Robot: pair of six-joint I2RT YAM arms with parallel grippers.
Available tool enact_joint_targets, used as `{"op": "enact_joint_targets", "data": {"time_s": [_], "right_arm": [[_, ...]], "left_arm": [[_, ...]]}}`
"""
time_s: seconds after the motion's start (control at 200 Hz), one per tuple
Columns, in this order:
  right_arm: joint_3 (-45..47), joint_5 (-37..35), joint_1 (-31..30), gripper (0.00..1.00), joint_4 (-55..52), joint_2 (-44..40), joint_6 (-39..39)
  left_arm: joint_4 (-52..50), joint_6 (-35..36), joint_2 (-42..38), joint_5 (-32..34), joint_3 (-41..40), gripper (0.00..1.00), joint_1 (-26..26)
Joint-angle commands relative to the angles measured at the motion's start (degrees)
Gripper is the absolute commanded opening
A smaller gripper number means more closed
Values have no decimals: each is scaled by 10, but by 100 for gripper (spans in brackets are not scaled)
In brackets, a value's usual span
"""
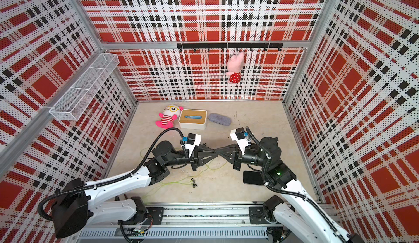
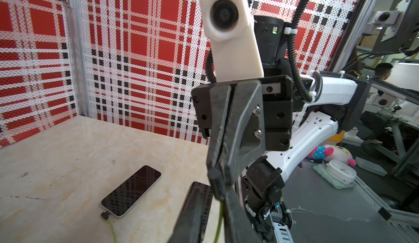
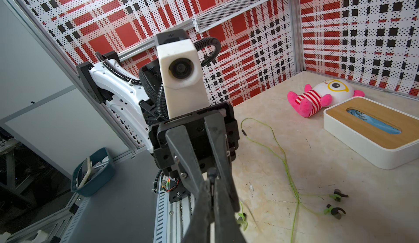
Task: Plug wired earphones into phones
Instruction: Pick up the wired earphone from the center of the board.
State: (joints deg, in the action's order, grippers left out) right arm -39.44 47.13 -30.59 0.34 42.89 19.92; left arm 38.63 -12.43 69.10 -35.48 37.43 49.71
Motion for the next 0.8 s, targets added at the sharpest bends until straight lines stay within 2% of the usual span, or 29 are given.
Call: {"op": "enact_joint_targets", "data": {"time_s": [0.0, 0.12, 0.235, 0.251, 0.301, 0.321, 0.381, 0.506, 0.546, 0.581, 0.646, 0.792], "right_arm": [[2, 6, -11, 0, 3, 3, -19], [-2, -2, -13, 0, -6, 2, -29], [-15, -33, -14, 0, -62, 3, -75], [-19, -40, -13, 6, -77, 3, -87], [-31, -70, -13, 43, -120, 1, -123], [-37, -87, -13, 55, -140, -2, -141], [-54, -146, -13, 72, -200, -15, -217], [-69, -306, -13, 84, -325, -42, -407], [-74, -329, -13, 88, -384, -42, -481], [-78, -342, -14, 95, -442, -36, -534], [-84, -352, -13, 98, -550, -10, -616], [-24, -468, -36, 100, -606, 46, -659]], "left_arm": [[17, 3, -8, 1, 14, 11, 3], [20, 1, -12, -3, 9, 0, 3], [27, -2, -18, 4, 0, 0, 2], [28, -2, -19, 7, -2, 0, 2], [29, -5, -23, 23, -9, 0, 1], [29, -7, -23, 29, -12, 0, -1], [29, -18, -21, 44, -22, 0, -11], [29, -75, 0, 81, -52, 0, -51], [21, -84, 9, 91, -57, 0, -61], [12, -83, 16, 100, -60, 0, -67], [3, -97, 31, 108, -66, 0, -72], [4, -102, 60, 93, -70, 0, -72]]}}
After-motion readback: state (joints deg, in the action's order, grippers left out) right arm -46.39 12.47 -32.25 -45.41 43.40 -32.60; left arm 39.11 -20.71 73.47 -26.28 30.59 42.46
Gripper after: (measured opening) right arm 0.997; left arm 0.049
